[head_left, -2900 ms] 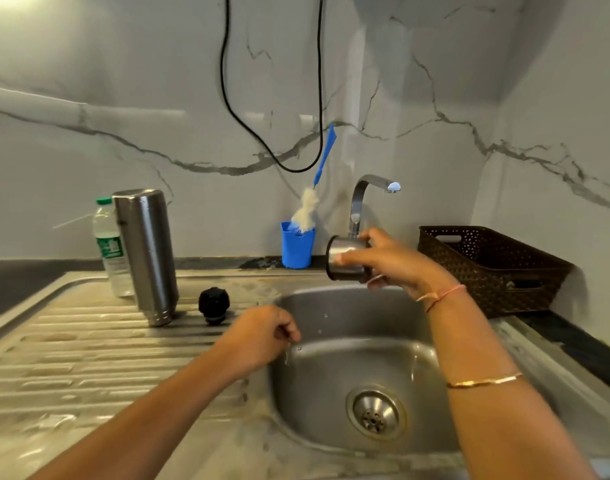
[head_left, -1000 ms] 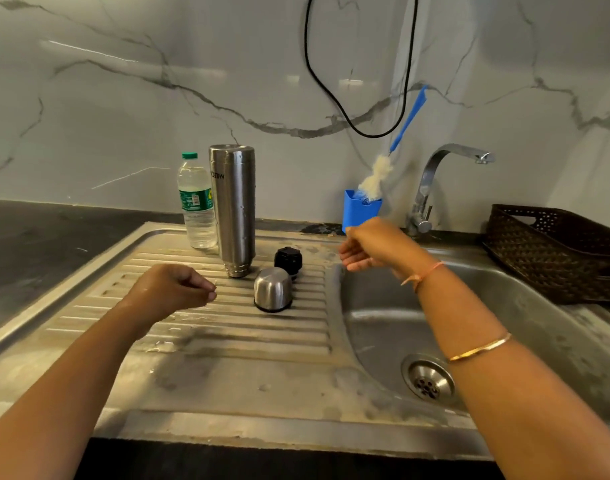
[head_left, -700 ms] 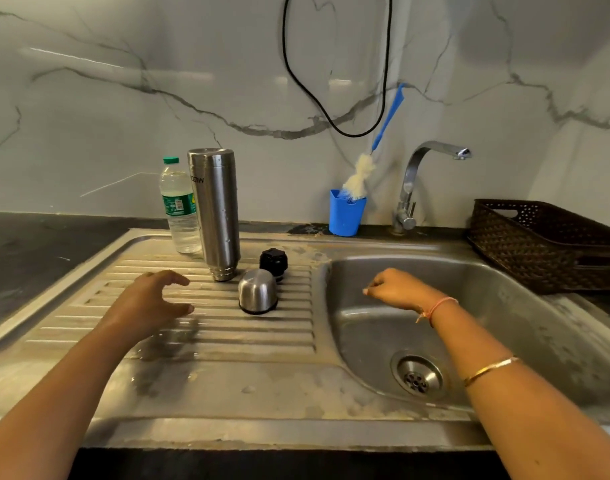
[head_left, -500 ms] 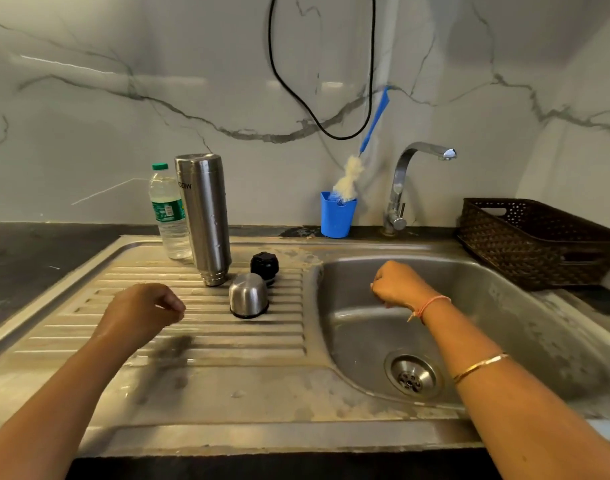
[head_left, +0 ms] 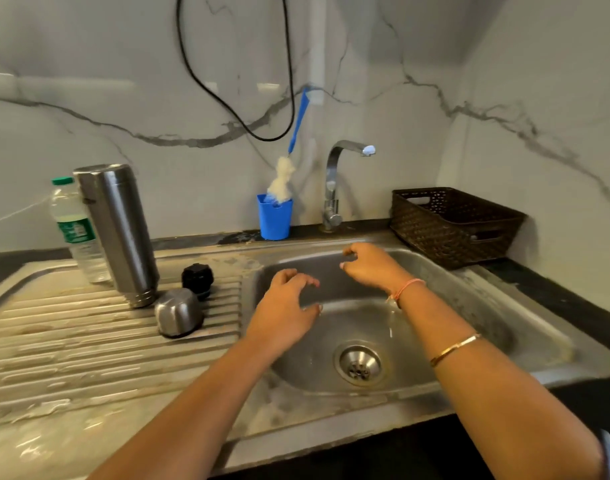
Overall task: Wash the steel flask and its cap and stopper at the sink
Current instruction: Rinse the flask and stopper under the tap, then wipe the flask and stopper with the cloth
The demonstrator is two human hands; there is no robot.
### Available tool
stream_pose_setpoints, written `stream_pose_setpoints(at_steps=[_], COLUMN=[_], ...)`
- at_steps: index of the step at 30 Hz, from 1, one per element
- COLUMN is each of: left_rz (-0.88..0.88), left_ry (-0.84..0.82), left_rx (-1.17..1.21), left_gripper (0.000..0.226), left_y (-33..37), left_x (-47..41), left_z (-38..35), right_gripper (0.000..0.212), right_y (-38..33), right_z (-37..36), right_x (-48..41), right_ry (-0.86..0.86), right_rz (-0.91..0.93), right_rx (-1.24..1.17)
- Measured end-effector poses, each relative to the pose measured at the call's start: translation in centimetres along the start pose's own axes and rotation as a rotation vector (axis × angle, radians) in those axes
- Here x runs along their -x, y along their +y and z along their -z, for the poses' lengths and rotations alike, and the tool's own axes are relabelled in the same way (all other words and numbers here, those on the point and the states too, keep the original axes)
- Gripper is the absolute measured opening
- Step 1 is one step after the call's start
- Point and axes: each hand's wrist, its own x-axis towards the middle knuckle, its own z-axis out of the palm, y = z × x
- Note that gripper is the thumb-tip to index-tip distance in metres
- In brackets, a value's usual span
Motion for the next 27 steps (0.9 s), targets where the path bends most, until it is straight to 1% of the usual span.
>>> stream_pose_setpoints(at_steps=[2, 4, 7, 9, 12, 14, 17, 22, 24, 27], left_rz=[0.008, 0.021, 0.029, 0.056, 0.078, 0.081, 0.111, 0.172, 0.172, 0.139], left_ry=[-0.034, -0.086, -0.086, -0.059, -0.035, -0.02, 0.023, 0.056, 0.075, 0.109], left_rx=[-0.024, -0.058, -0.088, -0.096, -0.126, -0.129, -0.132, -0.12, -0.115, -0.111], left_gripper=[0.041, 0.04, 0.039, 0.039, 0.039, 0.038, 0.037, 0.036, 0.034, 0.032], left_y=[0.2, -0.1, -0.6, -1.0, -1.6, -1.9, -2.7, -3.8, -4.0, -4.0], left_x=[-0.8, -1.4, -2.2, -2.4, -2.9, -3.0, -3.5, -3.9, -3.9, -3.9], left_z=[-1.6, -2.6, -3.2, -3.4, -3.6, -3.5, -3.2, -3.0, -3.1, -3.1], right_gripper=[0.037, 0.038, 0.039, 0.039, 0.045, 0.05, 0.058, 0.072, 0.077, 0.083], right_y=[1.9, 3.7, 6.1, 7.3, 8.5, 9.1, 9.9, 11.5, 12.3, 13.7], right_z=[1.4, 3.1, 6.2, 8.0, 10.4, 11.5, 12.5, 13.1, 13.2, 13.1], right_x=[-0.3, -1.3, -3.4, -4.7, -6.5, -7.5, -8.9, -11.5, -12.5, -14.1], right_ry=[0.111, 0.173, 0.27, 0.31, 0.317, 0.294, 0.207, 0.166, 0.095, -0.062], right_rz=[0.007, 0.015, 0.008, 0.01, -0.028, -0.079, -0.16, -0.313, -0.369, -0.422], right_rx=[0.045, 0.099, 0.185, 0.24, 0.249, 0.243, 0.222, 0.12, 0.079, 0.057])
